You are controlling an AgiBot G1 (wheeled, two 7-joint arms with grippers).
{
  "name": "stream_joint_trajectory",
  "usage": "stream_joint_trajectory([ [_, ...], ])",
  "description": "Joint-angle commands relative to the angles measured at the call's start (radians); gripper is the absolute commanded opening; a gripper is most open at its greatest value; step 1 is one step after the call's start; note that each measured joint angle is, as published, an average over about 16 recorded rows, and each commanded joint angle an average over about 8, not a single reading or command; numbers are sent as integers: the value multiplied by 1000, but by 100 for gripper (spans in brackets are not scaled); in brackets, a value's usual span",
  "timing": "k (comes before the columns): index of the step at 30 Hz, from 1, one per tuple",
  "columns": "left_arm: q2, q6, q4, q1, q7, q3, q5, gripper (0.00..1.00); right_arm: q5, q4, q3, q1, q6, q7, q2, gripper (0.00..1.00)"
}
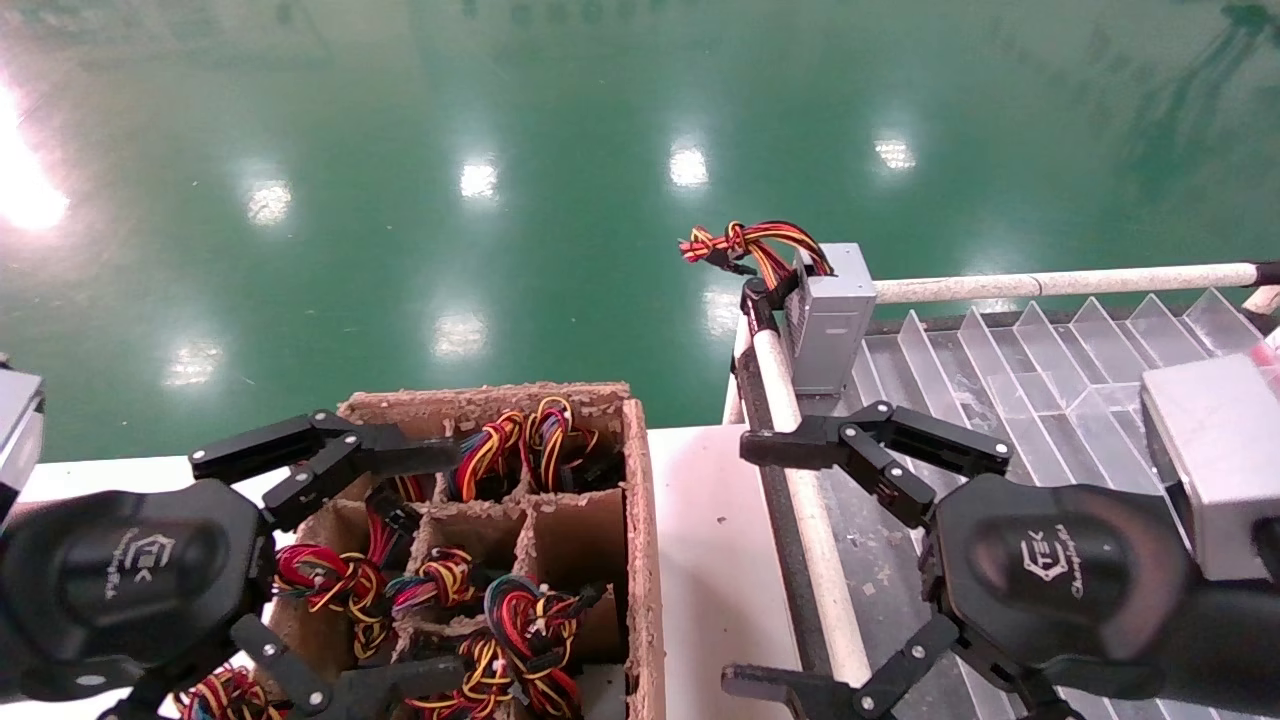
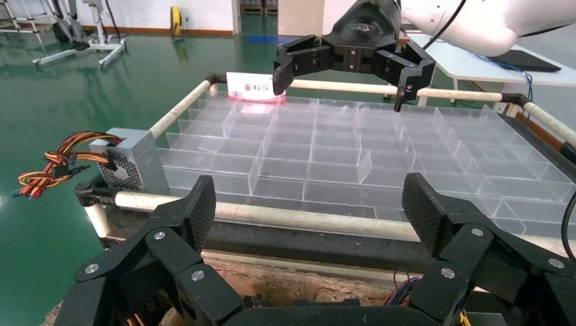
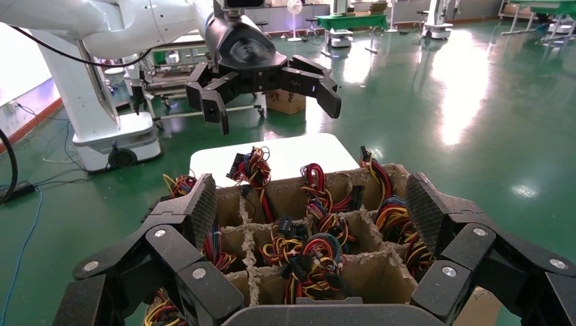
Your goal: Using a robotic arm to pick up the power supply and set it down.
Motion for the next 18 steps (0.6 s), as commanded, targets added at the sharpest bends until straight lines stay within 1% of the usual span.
stream_joint_trajectory([
  [1, 0, 0, 0, 0, 0, 0, 0, 100, 0, 0, 0, 0, 0, 0, 0, 100],
  [13, 0, 0, 0, 0, 0, 0, 0, 100, 0, 0, 0, 0, 0, 0, 0, 100],
  [18, 0, 0, 0, 0, 0, 0, 0, 38, 0, 0, 0, 0, 0, 0, 0, 100],
])
